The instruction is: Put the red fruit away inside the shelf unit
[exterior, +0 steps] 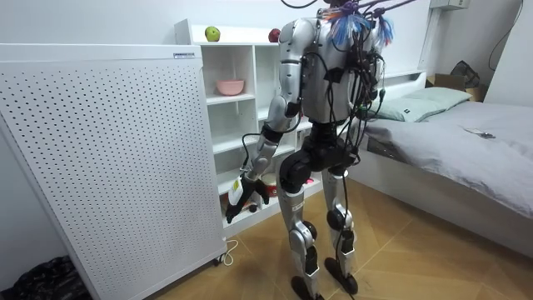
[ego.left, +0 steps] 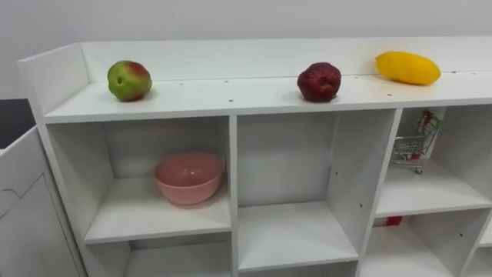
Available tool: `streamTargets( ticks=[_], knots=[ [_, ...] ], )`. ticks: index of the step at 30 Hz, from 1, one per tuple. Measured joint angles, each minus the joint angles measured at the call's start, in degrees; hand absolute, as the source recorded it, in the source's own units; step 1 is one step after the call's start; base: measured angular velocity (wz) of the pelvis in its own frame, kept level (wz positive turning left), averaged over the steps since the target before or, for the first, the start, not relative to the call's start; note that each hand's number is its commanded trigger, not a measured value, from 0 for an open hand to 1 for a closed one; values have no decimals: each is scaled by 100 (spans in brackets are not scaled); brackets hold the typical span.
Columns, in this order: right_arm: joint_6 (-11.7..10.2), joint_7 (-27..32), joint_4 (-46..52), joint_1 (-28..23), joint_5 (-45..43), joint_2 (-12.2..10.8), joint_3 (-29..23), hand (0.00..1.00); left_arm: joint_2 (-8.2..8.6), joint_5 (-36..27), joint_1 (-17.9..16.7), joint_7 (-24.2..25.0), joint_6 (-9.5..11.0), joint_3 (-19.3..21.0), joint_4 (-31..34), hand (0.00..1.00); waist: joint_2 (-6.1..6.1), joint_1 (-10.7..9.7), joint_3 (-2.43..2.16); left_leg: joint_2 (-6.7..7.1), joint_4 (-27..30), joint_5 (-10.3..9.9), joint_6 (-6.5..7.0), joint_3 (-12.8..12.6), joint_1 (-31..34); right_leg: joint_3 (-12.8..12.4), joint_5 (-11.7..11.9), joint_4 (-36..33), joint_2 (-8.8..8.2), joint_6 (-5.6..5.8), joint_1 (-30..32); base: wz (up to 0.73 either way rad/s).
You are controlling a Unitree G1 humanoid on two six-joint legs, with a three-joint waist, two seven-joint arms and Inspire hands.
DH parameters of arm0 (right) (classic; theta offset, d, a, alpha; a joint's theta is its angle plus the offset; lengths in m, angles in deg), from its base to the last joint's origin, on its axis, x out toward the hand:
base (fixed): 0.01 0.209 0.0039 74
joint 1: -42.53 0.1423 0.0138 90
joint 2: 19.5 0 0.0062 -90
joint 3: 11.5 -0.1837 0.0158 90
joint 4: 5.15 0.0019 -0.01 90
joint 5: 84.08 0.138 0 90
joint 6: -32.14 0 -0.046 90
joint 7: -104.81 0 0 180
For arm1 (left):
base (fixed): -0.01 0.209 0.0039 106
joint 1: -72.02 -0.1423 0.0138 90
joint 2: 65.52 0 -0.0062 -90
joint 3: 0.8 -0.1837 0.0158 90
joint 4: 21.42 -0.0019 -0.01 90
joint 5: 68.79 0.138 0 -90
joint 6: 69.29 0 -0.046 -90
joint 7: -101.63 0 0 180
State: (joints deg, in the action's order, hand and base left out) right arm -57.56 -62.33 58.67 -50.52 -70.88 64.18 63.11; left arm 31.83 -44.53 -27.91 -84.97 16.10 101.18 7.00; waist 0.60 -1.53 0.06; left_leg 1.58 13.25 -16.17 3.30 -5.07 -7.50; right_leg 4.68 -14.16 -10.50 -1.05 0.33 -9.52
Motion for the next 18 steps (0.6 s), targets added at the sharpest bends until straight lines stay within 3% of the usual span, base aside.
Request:
streamTargets(
  ticks=[6, 12, 18],
  knots=[
    [-189, 553, 1883, 21, -535, 3, 50, 0, 15, 4, -40, 7, 89, -42, 20, 0, 5, 26, -16, -3, -98, 31, -14, 20, -18, -5, 6, 5, 13, -6, 36, -2],
    [-227, 915, 2968, 365, -943, 22, 85, 0, 9, 12, -183, -6, 133, -131, 8, 0, 2, 47, -14, -4, -112, 32, -12, 37, -8, 0, 7, 1, 17, -4, 58, -3],
    [-467, 1172, 3636, 723, -977, 214, 236, 0, 7, 53, -245, 6, 163, -217, 21, 0, -15, 195, -12, -4, -107, 38, -15, 53, -5, 14, 11, 6, 17, -8, 33, -1]
  ],
)
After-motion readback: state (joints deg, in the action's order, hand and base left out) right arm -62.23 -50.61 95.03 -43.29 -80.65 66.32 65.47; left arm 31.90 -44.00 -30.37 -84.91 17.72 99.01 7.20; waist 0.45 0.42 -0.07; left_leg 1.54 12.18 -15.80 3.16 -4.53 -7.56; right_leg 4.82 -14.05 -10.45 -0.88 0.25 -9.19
